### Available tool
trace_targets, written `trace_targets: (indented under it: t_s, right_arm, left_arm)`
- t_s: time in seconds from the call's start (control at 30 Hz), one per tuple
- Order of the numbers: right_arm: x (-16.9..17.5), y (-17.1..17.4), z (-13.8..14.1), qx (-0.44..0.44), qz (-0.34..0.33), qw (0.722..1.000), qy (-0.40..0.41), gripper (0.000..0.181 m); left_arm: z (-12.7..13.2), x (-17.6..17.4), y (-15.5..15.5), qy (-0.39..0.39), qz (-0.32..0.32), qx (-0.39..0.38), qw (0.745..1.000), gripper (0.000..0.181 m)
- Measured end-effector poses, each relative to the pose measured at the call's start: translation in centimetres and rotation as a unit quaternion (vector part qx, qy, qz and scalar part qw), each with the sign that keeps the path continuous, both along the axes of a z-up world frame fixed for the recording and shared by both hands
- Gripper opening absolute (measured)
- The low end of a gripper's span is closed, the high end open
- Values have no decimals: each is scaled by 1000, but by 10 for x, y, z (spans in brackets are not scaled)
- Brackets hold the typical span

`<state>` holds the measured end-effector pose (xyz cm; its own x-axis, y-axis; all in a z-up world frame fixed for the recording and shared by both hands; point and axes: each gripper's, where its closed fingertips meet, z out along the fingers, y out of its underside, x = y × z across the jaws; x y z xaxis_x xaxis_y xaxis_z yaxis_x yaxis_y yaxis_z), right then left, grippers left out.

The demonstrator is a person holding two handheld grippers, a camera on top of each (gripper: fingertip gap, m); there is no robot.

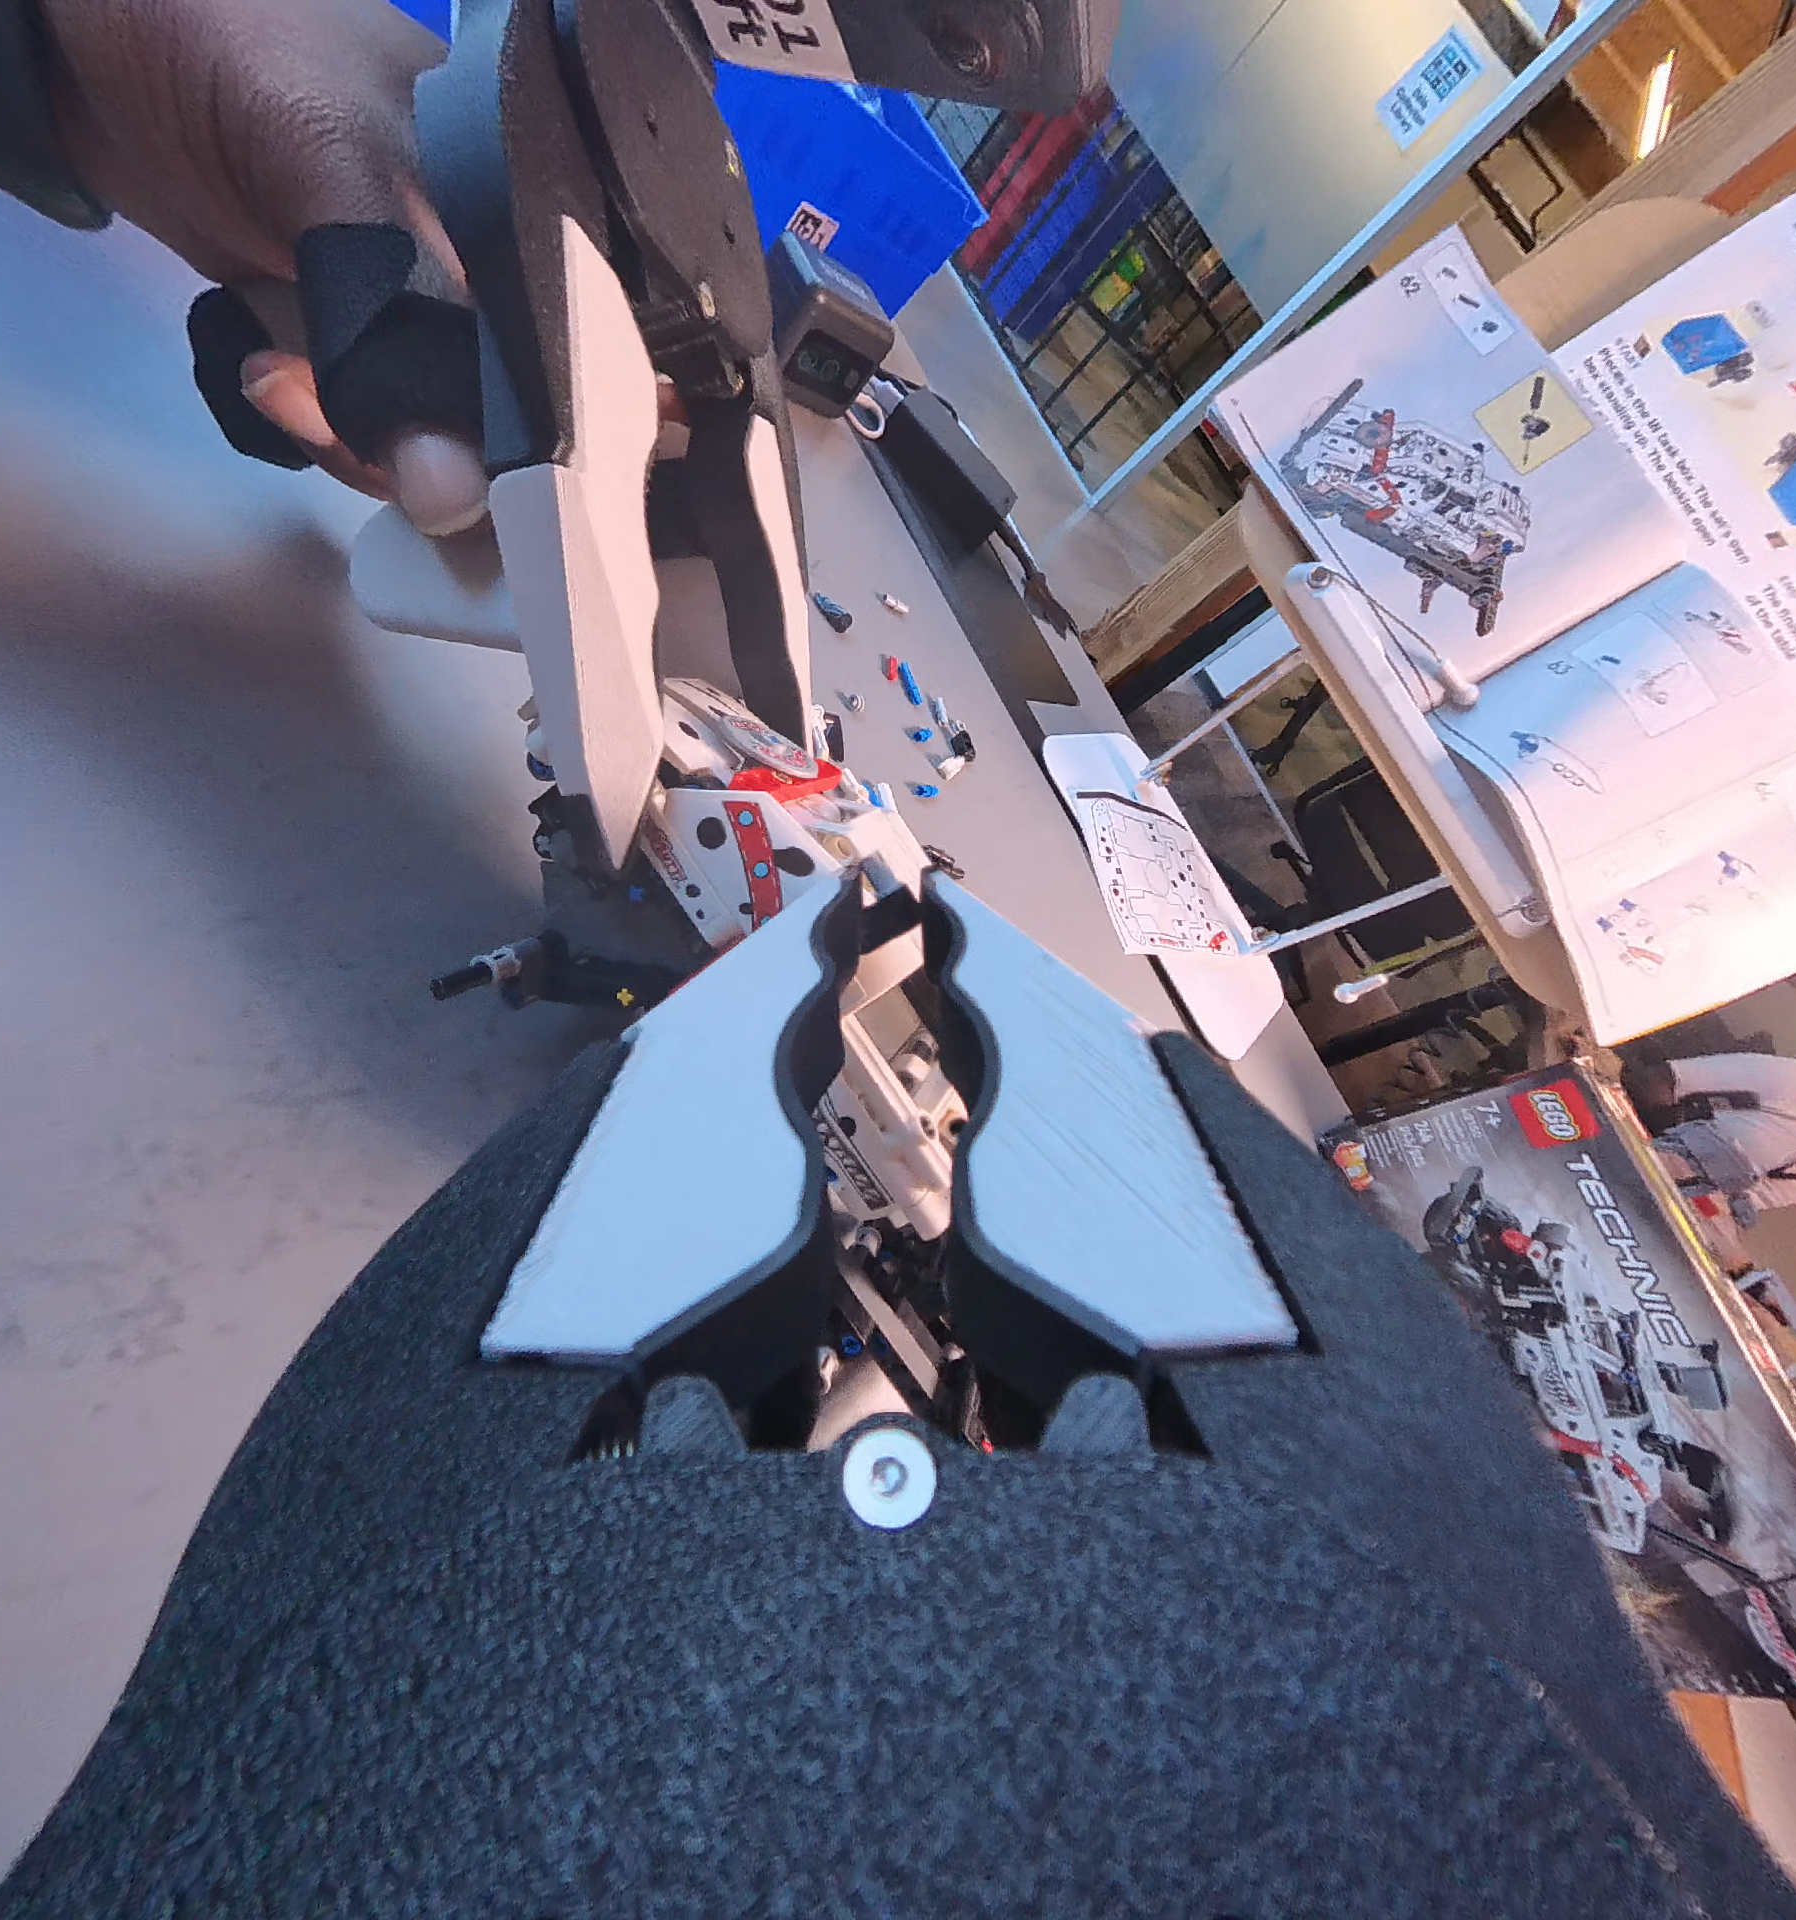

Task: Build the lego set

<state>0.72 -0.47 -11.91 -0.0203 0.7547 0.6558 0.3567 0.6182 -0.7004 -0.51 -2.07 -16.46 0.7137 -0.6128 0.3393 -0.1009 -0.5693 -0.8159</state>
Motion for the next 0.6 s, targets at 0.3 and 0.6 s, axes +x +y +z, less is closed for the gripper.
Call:
trace_targets:
  t_s: [0.3,0.6]
  right_arm:
    - [0,1,1,-8,-7,1000,16,9]
    - [6,-6,-2,9,45,999,9,28]
  left_arm:
    - [0,0,1,-3,3,7,1000,76]
    - [1,-3,3,-4,3,23,1000,76]
